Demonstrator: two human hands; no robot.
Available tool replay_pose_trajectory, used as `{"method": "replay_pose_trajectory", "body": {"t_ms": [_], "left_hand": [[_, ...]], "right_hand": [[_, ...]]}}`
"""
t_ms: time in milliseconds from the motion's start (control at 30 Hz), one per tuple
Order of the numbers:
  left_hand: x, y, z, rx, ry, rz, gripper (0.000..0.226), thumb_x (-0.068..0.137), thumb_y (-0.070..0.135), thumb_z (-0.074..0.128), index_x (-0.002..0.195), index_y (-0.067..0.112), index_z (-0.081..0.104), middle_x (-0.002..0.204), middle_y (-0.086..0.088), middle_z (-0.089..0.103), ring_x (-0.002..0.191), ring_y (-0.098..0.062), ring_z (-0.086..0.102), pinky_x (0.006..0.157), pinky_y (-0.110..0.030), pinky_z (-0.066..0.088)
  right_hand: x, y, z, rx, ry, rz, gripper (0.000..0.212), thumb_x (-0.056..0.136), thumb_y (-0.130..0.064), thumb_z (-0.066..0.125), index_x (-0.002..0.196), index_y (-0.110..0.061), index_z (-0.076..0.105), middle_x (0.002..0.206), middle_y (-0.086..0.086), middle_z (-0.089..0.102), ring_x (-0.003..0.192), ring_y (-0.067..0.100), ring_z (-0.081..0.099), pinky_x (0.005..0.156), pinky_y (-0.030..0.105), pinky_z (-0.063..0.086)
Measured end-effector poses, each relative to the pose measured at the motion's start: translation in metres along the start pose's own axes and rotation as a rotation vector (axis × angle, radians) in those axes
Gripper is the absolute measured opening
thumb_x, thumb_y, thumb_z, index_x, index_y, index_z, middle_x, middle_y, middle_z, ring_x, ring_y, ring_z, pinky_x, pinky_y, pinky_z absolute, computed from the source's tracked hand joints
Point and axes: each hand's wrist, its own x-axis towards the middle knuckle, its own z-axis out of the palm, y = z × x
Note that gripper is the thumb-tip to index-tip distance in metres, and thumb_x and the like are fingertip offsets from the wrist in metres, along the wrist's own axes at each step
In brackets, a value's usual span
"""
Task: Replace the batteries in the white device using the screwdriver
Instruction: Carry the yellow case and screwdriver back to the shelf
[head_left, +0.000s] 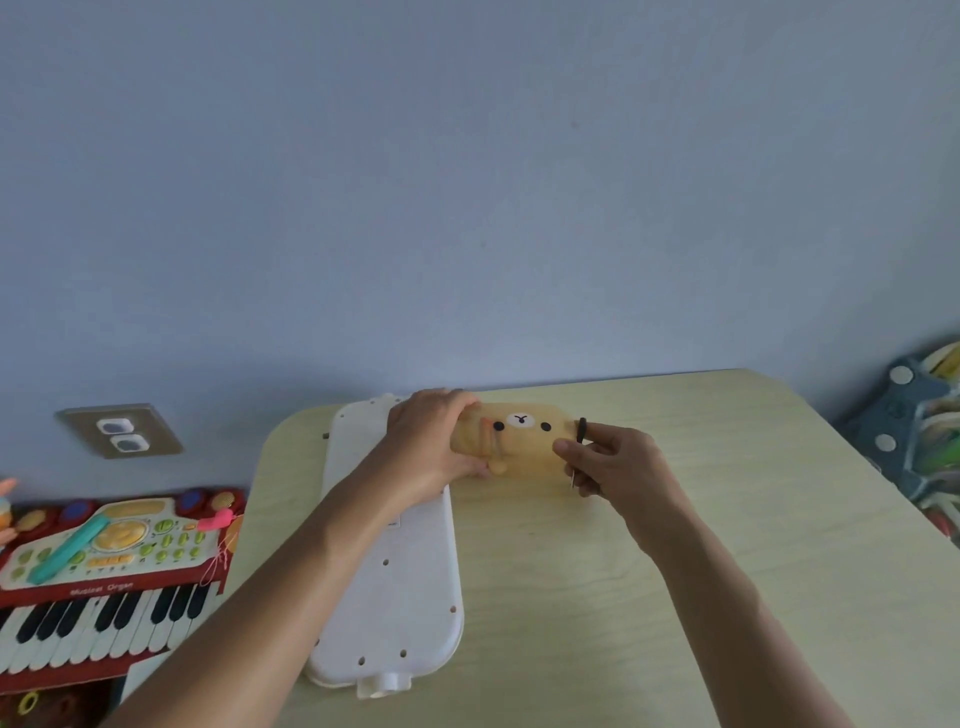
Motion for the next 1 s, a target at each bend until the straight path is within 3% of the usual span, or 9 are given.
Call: {"method": "replay_pose_trajectory", "body": {"t_ms": [167, 267, 467, 600, 733, 867, 933, 1000], "left_hand": [[-0.011, 0.034, -0.032, -0.762, -0.161, -0.030, 0.072, 0.084, -0.001, 0.074, 0.133, 0.042, 0.043, 0.129, -0.001, 0.058, 0.106, -0.025, 0.070, 0.101, -0.046, 0.053], [-0.021, 0.075, -0.064, -0.961, -0.232, -0.054, 0.081, 0.079, 0.008, 0.080, 0.136, 0.047, 0.038, 0.131, 0.003, 0.059, 0.112, -0.021, 0.068, 0.102, -0.045, 0.051], [-0.035, 0.208, -0.163, -0.877, -0.131, -0.041, 0.074, 0.079, 0.026, 0.084, 0.131, 0.049, 0.036, 0.123, 0.012, 0.061, 0.099, -0.005, 0.068, 0.081, -0.022, 0.054], [-0.054, 0.322, -0.253, -0.858, -0.179, 0.053, 0.073, 0.079, 0.030, 0.083, 0.132, 0.049, 0.037, 0.123, 0.012, 0.059, 0.105, -0.010, 0.065, 0.084, -0.023, 0.053], [-0.079, 0.449, -0.326, -0.855, -0.272, 0.170, 0.074, 0.077, 0.032, 0.084, 0.133, 0.049, 0.038, 0.125, 0.011, 0.059, 0.105, -0.007, 0.066, 0.093, -0.031, 0.055], [-0.107, 0.575, -0.355, -0.845, -0.390, 0.284, 0.074, 0.079, 0.028, 0.083, 0.134, 0.045, 0.037, 0.127, 0.009, 0.058, 0.105, -0.006, 0.066, 0.082, -0.020, 0.056], [-0.125, 0.639, -0.357, -0.833, -0.468, 0.344, 0.072, 0.080, 0.023, 0.082, 0.133, 0.043, 0.038, 0.126, 0.008, 0.060, 0.104, -0.005, 0.066, 0.079, -0.018, 0.055], [-0.135, 0.688, -0.346, -0.826, -0.505, 0.378, 0.068, 0.081, 0.019, 0.081, 0.131, 0.042, 0.040, 0.124, 0.005, 0.062, 0.101, -0.005, 0.068, 0.078, -0.018, 0.056]], "right_hand": [[-0.010, -0.055, -0.019, 0.031, -0.007, -0.040, 0.010, 0.089, -0.015, 0.074, 0.097, -0.014, 0.079, 0.062, 0.005, 0.059, 0.054, 0.015, 0.051, 0.058, 0.027, 0.047], [-0.029, -0.107, -0.039, 0.015, -0.003, -0.036, 0.007, 0.087, -0.016, 0.076, 0.094, -0.016, 0.078, 0.062, 0.005, 0.060, 0.054, 0.014, 0.052, 0.057, 0.026, 0.048], [-0.103, -0.245, -0.101, 0.050, 0.063, -0.046, 0.021, 0.087, -0.010, 0.076, 0.099, -0.027, 0.076, 0.058, 0.004, 0.060, 0.054, 0.013, 0.053, 0.055, 0.025, 0.048], [-0.177, -0.358, -0.165, 0.065, 0.130, -0.070, 0.032, 0.085, -0.006, 0.076, 0.092, -0.038, 0.075, 0.057, 0.004, 0.060, 0.054, 0.014, 0.053, 0.056, 0.027, 0.048], [-0.263, -0.463, -0.244, 0.088, 0.237, -0.084, 0.031, 0.084, -0.003, 0.077, 0.104, -0.027, 0.075, 0.057, 0.003, 0.057, 0.050, 0.013, 0.051, 0.049, 0.020, 0.045], [-0.351, -0.529, -0.328, 0.048, 0.406, -0.100, 0.034, 0.083, -0.006, 0.079, 0.093, -0.038, 0.072, 0.052, -0.003, 0.055, 0.053, 0.016, 0.049, 0.054, 0.027, 0.043], [-0.393, -0.541, -0.373, 0.028, 0.496, -0.081, 0.037, 0.082, -0.008, 0.081, 0.106, -0.034, 0.072, 0.056, -0.001, 0.058, 0.056, 0.019, 0.050, 0.058, 0.035, 0.045], [-0.426, -0.549, -0.412, 0.004, 0.540, -0.084, 0.041, 0.082, -0.006, 0.080, 0.118, -0.024, 0.072, 0.060, 0.001, 0.059, 0.055, 0.017, 0.052, 0.057, 0.033, 0.049]]}}
